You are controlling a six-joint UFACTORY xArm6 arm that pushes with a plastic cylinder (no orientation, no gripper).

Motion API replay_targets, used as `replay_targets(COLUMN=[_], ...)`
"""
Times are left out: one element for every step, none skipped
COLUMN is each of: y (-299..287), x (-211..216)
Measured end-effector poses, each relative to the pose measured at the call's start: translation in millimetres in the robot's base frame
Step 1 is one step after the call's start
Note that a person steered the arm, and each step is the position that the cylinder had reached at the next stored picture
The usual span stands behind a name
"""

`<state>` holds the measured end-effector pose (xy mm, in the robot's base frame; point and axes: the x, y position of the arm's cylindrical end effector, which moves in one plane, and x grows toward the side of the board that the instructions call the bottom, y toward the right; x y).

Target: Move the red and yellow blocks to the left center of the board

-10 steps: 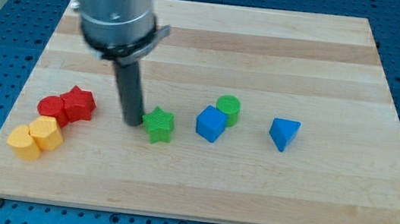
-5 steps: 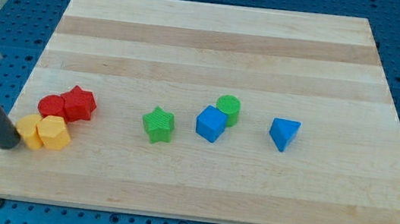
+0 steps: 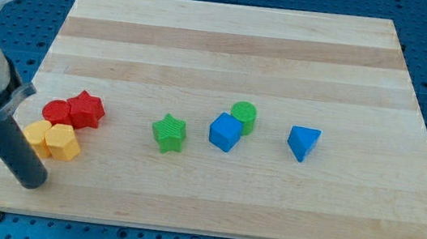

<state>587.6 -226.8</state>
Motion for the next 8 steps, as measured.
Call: replay_targets(y=[-1,11,30,28,22,22,22,28], x=[-17,-20,-23,-49,-79,-95,-119,-131])
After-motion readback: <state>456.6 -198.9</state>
